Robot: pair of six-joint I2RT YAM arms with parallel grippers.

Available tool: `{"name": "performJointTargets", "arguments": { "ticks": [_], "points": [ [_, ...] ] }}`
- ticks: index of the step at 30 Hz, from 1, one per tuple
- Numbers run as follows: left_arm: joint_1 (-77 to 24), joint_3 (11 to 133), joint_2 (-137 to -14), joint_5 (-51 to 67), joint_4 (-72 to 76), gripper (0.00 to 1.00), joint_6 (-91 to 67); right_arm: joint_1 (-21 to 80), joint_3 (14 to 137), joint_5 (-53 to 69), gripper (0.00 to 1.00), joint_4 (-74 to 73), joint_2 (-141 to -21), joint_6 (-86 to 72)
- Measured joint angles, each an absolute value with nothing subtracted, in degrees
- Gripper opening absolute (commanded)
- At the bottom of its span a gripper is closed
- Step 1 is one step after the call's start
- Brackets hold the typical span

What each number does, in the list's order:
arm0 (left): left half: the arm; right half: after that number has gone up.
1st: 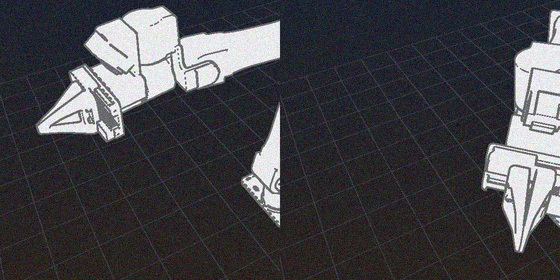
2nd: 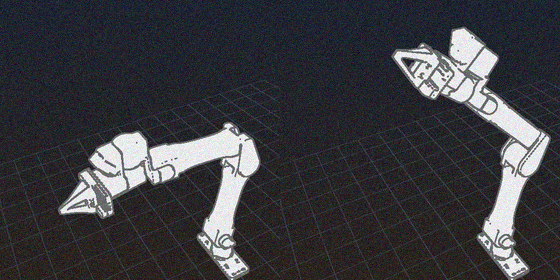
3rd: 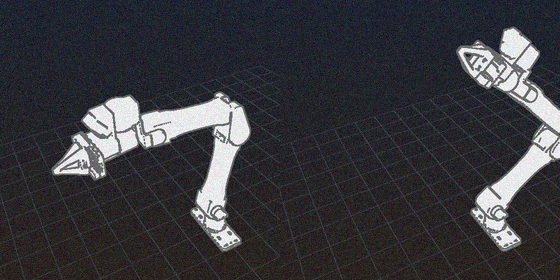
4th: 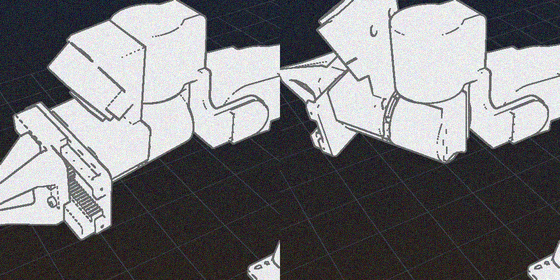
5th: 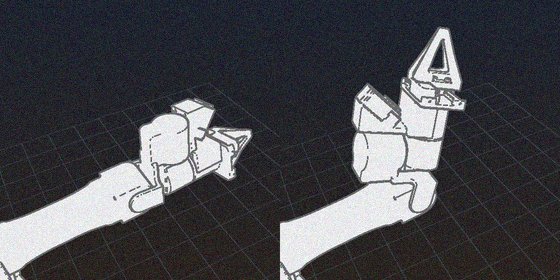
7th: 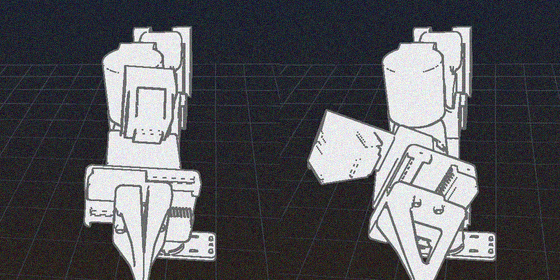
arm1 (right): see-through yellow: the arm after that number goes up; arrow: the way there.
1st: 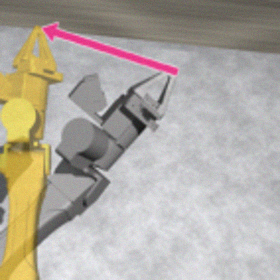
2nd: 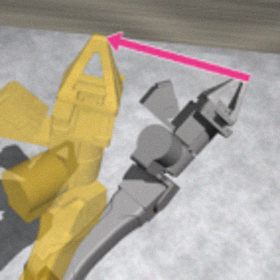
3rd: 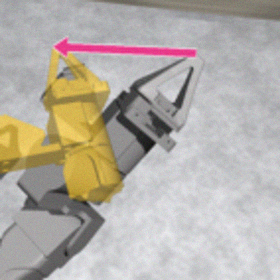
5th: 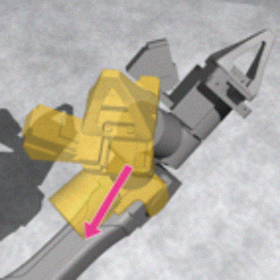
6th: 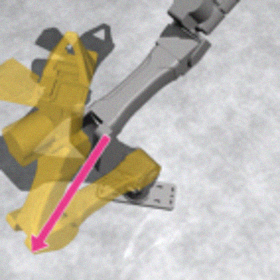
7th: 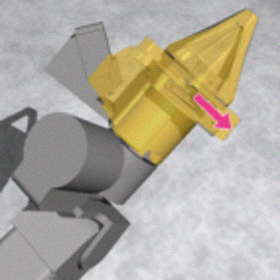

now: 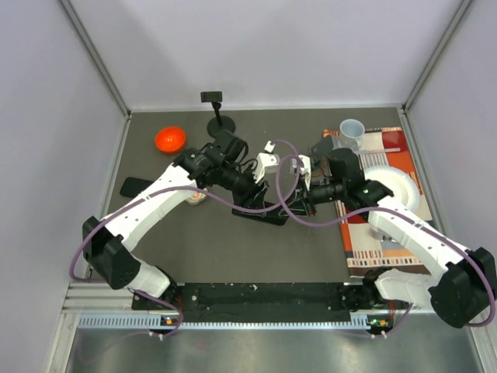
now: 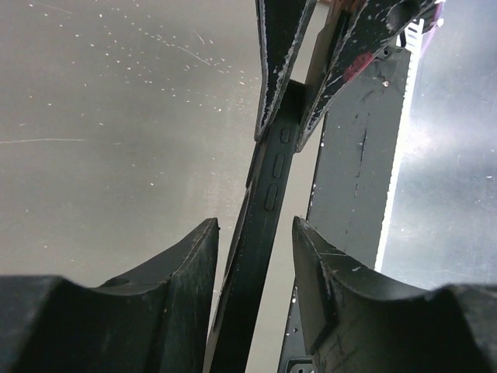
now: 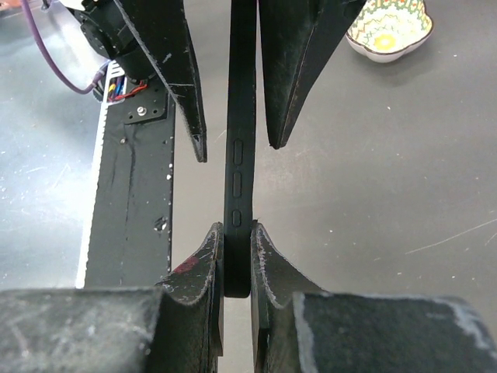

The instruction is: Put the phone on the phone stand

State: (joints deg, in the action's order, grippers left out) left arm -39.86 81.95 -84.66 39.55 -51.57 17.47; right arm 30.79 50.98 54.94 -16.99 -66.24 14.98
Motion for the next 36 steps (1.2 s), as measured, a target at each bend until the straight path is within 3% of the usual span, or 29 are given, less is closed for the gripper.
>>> {"name": "performJointTargets", "arguments": {
  "ticks": [3, 4, 7, 9, 12, 13, 17, 19, 22, 31, 36],
  "points": [
    [-40.21, 81.47, -84.66, 38.74, -51.55, 0.31, 18.0, 30.68, 50.98, 55.05, 0.0, -17.61, -65.98, 15.03],
    [-40.25, 81.36, -84.66, 38.44, -51.53, 0.21, 18.24, 30.68, 50.98, 55.22, 0.0, -17.67, -65.95, 15.03],
    [-40.64, 80.9, -84.6, 39.75, -51.64, 0.07, 19.42, 30.52, 50.98, 55.2, 0.0, -17.72, -65.95, 15.99],
    [-41.17, 80.58, -84.36, 40.29, -51.48, 0.0, 20.36, 30.24, 50.98, 55.99, 0.0, -18.72, -65.89, 16.53],
    [-41.54, 79.31, -83.46, 40.25, -50.5, 0.0, 20.67, 30.13, 50.98, 56.51, 0.0, -19.29, -65.87, 16.75],
    [-41.56, 78.61, -82.96, 40.23, -49.71, 0.0, 20.29, 30.02, 50.98, 56.49, 0.05, -19.31, -65.84, 16.78],
    [-41.76, 75.53, -80.49, 38.94, -45.87, 0.0, 17.3, 29.52, 50.98, 56.75, 0.53, -19.14, -65.84, 15.97],
    [-41.89, 73.19, -78.78, 36.71, -43.86, 0.0, 14.63, 29.04, 51.16, 56.86, 0.67, -18.02, -65.84, 14.9],
    [-41.82, 68.86, -75.57, 33.74, -41.54, 0.0, 10.83, 28.47, 51.53, 56.62, 0.99, -15.94, -65.84, 13.3],
    [-39.94, 64.99, -64.05, 24.14, -35.75, 0.0, 0.84, 20.14, 49.32, 53.39, 0.99, 0.71, -65.82, -2.26],
    [-38.2, 63.35, -58.06, 8.36, -28.99, 0.0, -7.66, 16.67, 47.24, 38.37, 0.97, 9.41, -66.41, -18.79]
  ]
}}
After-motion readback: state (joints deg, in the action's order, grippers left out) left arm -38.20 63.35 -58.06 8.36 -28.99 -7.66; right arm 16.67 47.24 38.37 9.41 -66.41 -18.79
